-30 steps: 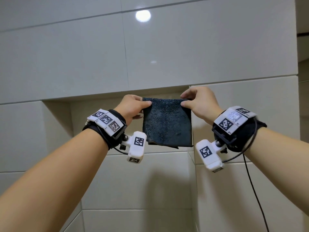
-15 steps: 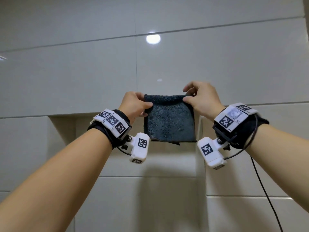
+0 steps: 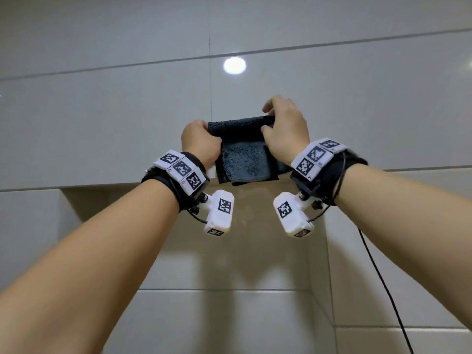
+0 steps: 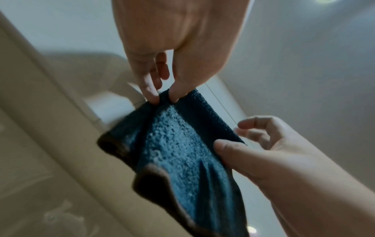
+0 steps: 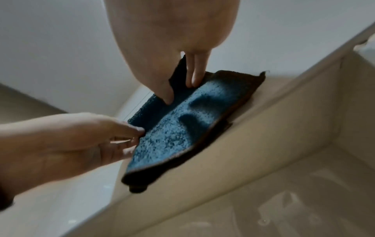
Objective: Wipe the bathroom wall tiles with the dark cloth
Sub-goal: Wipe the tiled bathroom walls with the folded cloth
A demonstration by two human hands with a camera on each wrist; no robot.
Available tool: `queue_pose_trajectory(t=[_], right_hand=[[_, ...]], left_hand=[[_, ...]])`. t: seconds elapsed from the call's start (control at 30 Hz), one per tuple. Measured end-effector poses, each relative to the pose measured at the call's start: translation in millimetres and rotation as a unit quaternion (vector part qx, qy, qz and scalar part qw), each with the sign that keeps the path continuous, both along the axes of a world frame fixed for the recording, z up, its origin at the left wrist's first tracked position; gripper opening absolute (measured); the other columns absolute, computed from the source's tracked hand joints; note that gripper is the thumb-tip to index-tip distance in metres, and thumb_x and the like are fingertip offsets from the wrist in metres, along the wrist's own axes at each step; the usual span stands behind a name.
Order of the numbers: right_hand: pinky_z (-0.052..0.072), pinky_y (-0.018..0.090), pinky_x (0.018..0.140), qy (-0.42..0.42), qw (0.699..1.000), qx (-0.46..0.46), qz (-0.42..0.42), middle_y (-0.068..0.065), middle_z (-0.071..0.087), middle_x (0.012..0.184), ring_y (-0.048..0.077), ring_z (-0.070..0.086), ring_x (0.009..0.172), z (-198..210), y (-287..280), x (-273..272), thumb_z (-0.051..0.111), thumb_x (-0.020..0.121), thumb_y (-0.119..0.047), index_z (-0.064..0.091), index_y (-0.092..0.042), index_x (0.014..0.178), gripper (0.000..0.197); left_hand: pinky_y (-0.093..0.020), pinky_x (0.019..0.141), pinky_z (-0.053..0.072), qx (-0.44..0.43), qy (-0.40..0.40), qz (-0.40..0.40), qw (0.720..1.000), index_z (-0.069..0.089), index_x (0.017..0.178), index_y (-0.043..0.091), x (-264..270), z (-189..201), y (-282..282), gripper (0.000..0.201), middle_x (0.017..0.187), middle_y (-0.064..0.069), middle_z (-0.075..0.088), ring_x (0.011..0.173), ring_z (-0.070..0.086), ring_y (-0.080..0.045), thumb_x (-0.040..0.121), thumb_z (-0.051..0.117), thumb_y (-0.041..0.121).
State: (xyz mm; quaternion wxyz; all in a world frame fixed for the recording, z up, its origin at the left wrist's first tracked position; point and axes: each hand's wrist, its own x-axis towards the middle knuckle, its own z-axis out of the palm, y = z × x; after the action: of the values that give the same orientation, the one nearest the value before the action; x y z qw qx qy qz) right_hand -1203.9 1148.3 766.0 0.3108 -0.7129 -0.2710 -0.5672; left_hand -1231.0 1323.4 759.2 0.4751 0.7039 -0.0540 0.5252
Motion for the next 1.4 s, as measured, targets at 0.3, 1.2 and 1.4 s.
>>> queue_pose_trajectory(t=[0.3, 1.2, 1.4], right_hand=[[0.045, 0.047, 0.094, -0.037, 0.978, -0.186, -0.087, 0.008, 0.01, 0.162, 0.038, 0.044, 0.116, -37, 11, 5, 0.072, 0.078, -0.015, 0.051, -0.02, 0.121, 0.048], [-0.004, 0.043, 0.121, -0.045, 0.918, -0.281, -0.277, 0.005, -0.016, 0.163, 0.03, -0.016, 0.149, -30, 24, 36, 0.024, 0.101, -0.054, -0.006, -0.014, 0.156, 0.074], [-0.008, 0.041, 0.121, -0.045, 0.926, -0.272, -0.259, 0.001, -0.019, 0.163, 0.026, -0.02, 0.149, 10, 26, 43, 0.02, 0.102, -0.054, -0.008, -0.018, 0.156, 0.071]], left_hand=[[-0.038, 0.064, 0.046, 0.157, -0.01, 0.188, 0.97, 0.043, 0.099, 0.017, -5, -17, -9, 0.021, 0.091, -0.006, 0.057, 0.075, 0.055, -0.027, 0.086, 0.052, 0.004], [-0.058, 0.121, 0.0, 0.477, 0.071, 0.362, 0.798, -0.007, 0.159, 0.023, 25, -34, 11, 0.067, 0.165, 0.0, -0.019, 0.152, -0.014, -0.017, 0.104, 0.021, 0.05], [-0.058, 0.12, -0.006, 0.453, 0.072, 0.359, 0.813, -0.008, 0.158, 0.025, 29, 1, 10, 0.065, 0.165, 0.001, -0.02, 0.152, -0.017, -0.016, 0.104, 0.02, 0.047]])
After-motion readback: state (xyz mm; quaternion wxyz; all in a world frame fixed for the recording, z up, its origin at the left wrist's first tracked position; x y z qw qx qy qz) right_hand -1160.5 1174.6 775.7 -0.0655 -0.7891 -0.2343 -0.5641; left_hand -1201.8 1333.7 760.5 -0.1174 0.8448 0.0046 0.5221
